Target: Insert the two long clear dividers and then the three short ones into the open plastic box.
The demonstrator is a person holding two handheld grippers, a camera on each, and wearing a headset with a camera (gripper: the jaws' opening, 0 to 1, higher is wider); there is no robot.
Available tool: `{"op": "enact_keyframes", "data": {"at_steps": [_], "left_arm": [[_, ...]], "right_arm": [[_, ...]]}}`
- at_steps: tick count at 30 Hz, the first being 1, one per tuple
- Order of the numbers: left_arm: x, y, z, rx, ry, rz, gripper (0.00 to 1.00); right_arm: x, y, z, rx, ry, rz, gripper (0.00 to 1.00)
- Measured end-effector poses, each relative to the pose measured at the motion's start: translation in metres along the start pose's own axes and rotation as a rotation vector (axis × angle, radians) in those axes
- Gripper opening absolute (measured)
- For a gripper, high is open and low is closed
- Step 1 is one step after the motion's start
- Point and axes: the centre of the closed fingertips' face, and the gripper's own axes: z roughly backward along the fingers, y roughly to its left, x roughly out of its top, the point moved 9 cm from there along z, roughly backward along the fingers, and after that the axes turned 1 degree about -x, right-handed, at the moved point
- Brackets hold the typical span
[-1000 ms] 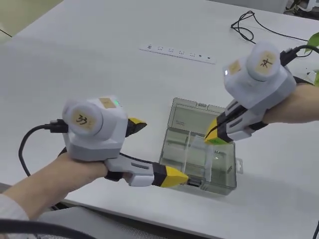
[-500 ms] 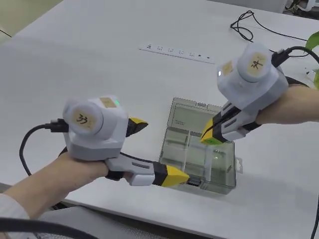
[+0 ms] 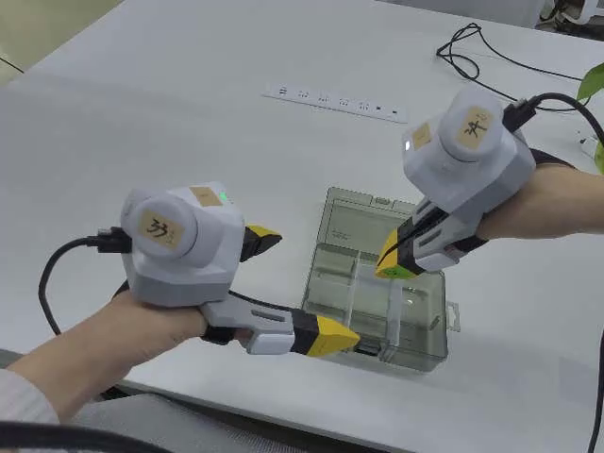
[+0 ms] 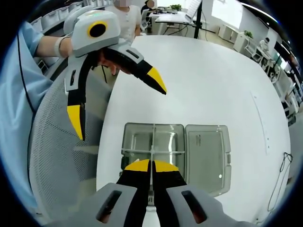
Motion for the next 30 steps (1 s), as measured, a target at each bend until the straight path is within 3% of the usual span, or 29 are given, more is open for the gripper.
{"op": "enact_keyframes", "data": {"at_steps": [30], "left_arm": [[0.0007, -0.0018, -0.0044, -0.015, 0.003, -0.006, 0.93]], "right_arm": [[-0.0083, 0.0005, 0.004, -0.014, 0.01, 0.014, 0.02]]}}
